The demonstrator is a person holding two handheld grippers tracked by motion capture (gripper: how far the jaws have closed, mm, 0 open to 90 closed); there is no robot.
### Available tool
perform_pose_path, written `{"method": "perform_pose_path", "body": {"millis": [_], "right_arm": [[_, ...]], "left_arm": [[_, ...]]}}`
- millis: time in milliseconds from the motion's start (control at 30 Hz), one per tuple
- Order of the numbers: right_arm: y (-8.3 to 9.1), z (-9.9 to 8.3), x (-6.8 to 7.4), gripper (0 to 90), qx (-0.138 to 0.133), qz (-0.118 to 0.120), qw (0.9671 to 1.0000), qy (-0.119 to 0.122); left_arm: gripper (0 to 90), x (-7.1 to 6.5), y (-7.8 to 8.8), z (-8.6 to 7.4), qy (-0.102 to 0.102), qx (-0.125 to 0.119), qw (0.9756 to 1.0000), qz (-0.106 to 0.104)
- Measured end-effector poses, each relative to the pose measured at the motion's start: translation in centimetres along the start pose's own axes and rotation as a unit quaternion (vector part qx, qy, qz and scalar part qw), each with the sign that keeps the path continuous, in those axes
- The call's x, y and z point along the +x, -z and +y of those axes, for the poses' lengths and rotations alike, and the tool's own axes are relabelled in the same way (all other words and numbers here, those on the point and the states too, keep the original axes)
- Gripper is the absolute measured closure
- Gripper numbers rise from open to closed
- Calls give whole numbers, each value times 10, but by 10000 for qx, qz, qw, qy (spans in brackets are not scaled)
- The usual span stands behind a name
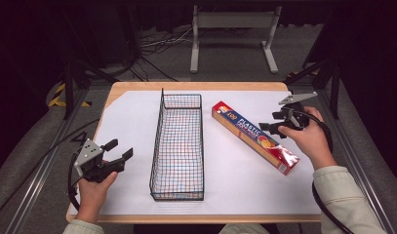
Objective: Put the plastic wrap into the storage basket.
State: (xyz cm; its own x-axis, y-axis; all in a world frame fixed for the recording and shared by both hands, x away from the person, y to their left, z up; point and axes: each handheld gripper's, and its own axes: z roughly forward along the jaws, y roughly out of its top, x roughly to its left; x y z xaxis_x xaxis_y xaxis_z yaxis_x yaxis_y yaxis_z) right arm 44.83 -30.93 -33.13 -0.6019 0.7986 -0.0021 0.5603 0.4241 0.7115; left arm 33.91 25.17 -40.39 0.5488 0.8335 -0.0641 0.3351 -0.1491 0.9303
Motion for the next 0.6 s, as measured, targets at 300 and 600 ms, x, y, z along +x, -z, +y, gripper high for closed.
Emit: {"method": "perform_pose_path", "body": {"millis": [300,600], "right_arm": [[-31,10,5,228,677,52,9974,228],[-58,11,9,188,1058,117,9939,297]], "left_arm": [[325,0,8,-5,-25,38,9999,96],[326,-1,14,-9,-37,57,9998,198]]}}
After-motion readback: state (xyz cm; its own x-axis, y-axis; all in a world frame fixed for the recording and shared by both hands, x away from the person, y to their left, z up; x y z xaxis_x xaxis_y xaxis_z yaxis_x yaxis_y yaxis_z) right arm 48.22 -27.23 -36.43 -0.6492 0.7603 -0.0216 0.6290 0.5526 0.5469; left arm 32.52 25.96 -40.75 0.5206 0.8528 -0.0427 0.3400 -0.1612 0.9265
